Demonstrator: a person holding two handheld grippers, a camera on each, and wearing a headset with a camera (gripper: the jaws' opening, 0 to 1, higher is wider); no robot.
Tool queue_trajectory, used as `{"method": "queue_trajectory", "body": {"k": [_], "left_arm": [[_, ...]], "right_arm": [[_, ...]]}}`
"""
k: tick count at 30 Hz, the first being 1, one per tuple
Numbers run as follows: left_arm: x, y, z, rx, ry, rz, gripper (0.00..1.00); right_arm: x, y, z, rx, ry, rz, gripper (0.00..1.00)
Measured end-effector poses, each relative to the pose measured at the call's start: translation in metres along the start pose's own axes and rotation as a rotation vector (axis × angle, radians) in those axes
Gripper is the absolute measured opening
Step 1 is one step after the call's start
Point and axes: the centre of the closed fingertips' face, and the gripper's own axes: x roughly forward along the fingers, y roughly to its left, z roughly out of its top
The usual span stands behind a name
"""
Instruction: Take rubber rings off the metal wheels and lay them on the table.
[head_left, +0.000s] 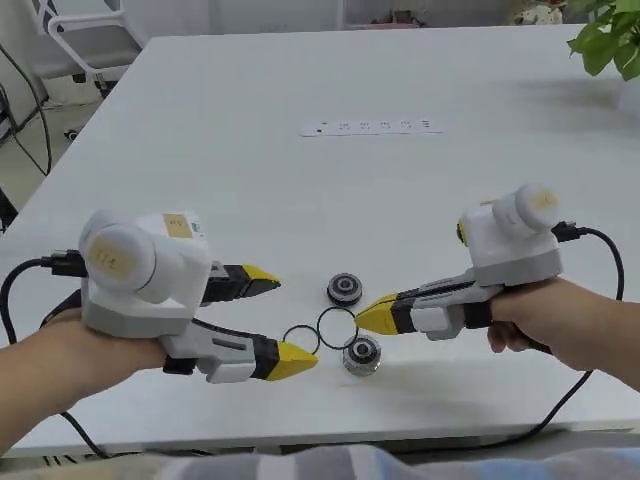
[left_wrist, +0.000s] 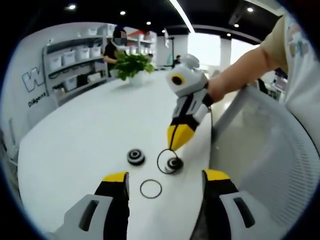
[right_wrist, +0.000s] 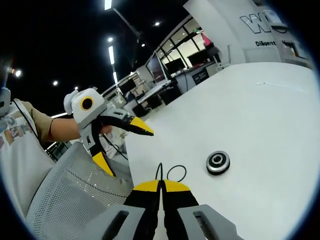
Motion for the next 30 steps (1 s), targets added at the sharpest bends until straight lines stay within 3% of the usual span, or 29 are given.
{"method": "queue_trajectory", "body": {"k": [8,17,30], "left_arm": [[-0.018,0.007,-0.014,-0.031,0.005,0.051,0.62],[-0.035,0.018,-0.022,-0.06,0.0,0.102,0.66],[-0.043,0.022,-0.024,-0.082,-0.019,0.139,0.71]], "right_arm": [[0.013,-0.002,0.007,0.0,-0.004,-0.004,0.0],[0.028,-0.006,0.007,0.012,0.004,-0.014,0.0],[0.046,-0.019,-0.007,0.036,0.052,-0.034,0.0]]}}
